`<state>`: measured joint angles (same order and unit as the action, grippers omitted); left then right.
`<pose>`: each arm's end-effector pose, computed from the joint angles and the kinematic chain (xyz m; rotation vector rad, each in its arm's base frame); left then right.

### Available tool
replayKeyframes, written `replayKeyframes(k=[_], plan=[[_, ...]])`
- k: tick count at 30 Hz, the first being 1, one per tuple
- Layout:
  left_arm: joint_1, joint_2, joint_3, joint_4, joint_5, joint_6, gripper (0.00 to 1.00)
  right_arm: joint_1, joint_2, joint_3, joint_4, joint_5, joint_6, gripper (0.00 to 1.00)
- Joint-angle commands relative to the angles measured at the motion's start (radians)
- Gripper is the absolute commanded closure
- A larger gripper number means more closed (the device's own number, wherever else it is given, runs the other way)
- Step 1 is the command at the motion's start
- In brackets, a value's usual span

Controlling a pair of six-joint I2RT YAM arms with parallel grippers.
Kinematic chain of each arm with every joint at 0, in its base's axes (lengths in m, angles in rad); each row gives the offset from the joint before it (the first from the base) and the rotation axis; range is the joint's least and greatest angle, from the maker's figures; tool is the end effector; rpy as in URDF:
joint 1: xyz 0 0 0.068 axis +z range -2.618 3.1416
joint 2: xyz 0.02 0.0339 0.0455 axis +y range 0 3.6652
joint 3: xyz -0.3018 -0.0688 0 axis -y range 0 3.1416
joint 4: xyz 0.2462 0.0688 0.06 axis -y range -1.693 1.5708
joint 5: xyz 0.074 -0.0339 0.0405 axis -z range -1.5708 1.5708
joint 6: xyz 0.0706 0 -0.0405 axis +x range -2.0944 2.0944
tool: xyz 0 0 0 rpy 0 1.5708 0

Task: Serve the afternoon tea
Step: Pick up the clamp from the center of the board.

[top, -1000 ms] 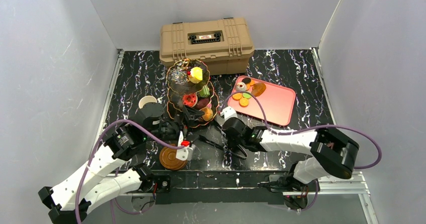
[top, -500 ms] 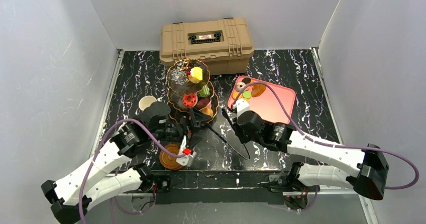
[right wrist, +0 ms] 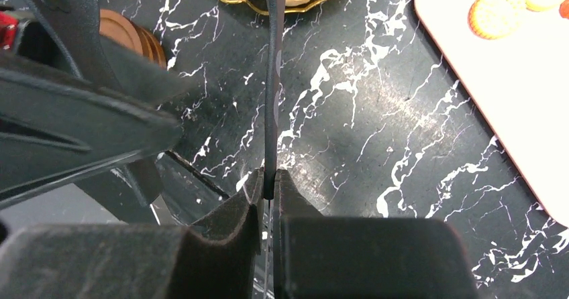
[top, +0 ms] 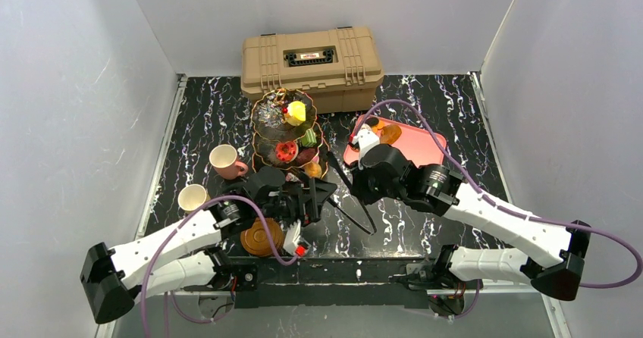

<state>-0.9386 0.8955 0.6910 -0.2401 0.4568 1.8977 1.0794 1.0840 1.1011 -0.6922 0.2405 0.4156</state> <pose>0.0981 -0.1867 0.2987 1.9707 0.0137 0.1658 0.1258 0.1995 0.3553 -0.6166 2.1945 0.5415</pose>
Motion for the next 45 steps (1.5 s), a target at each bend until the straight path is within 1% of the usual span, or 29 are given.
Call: replayKeyframes(k=[1, 4, 7, 10, 11, 14, 16, 17, 19, 24, 28, 30, 32, 34, 39, 45], plan=[[-0.025, 0.049, -0.022, 0.279, -0.124, 0.049, 0.19, -0.008, 0.022, 0.065, -0.055, -0.035, 0.016, 0.91], [-0.035, 0.049, -0.001, 0.259, -0.169, -0.007, 0.23, -0.012, 0.018, 0.073, -0.059, -0.028, 0.015, 0.91], [-0.041, 0.031, 0.001, 0.211, -0.194, -0.041, 0.34, -0.018, 0.014, 0.076, -0.06, -0.015, 0.018, 0.91], [-0.05, 0.01, -0.006, 0.194, -0.208, -0.077, 0.52, -0.028, 0.018, 0.086, -0.054, 0.002, 0.019, 0.91], [-0.052, 0.006, -0.006, 0.195, -0.21, -0.09, 0.6, -0.033, 0.024, 0.093, -0.044, 0.006, 0.013, 0.91], [-0.058, 0.014, 0.007, 0.199, -0.209, -0.123, 0.78, -0.061, 0.06, 0.127, 0.001, 0.005, 0.002, 0.9], [-0.06, 0.04, 0.03, 0.218, -0.208, -0.148, 0.92, -0.072, 0.092, 0.155, 0.037, -0.002, 0.007, 0.85], [-0.063, 0.06, 0.048, 0.224, -0.21, -0.166, 0.98, -0.074, 0.103, 0.168, 0.053, -0.006, 0.015, 0.8], [-0.07, 0.105, 0.089, 0.231, -0.213, -0.191, 1.0, -0.076, 0.105, 0.176, 0.09, -0.008, 0.03, 0.66], [-0.079, 0.185, 0.154, 0.279, -0.193, -0.243, 1.0, -0.11, 0.047, 0.156, 0.144, -0.004, 0.043, 0.42], [-0.096, 0.197, 0.19, 0.284, -0.187, -0.31, 1.0, -0.146, 0.013, 0.165, 0.155, -0.032, 0.042, 0.3], [-0.1, 0.195, 0.207, 0.285, -0.187, -0.38, 1.0, -0.149, 0.006, 0.169, 0.156, -0.024, 0.042, 0.24], [-0.101, 0.194, 0.224, 0.286, -0.194, -0.449, 1.0, -0.151, -0.003, 0.166, 0.163, -0.008, 0.045, 0.15], [-0.101, 0.196, 0.245, 0.286, -0.207, -0.518, 1.0, -0.154, -0.01, 0.167, 0.173, 0.01, 0.044, 0.02], [-0.102, 0.195, 0.281, 0.288, -0.228, -0.652, 1.0, -0.181, -0.018, 0.224, 0.188, 0.039, 0.041, 0.02], [-0.101, 0.185, 0.281, 0.295, -0.224, -0.71, 1.0, -0.195, -0.034, 0.277, 0.226, 0.112, 0.041, 0.02]])
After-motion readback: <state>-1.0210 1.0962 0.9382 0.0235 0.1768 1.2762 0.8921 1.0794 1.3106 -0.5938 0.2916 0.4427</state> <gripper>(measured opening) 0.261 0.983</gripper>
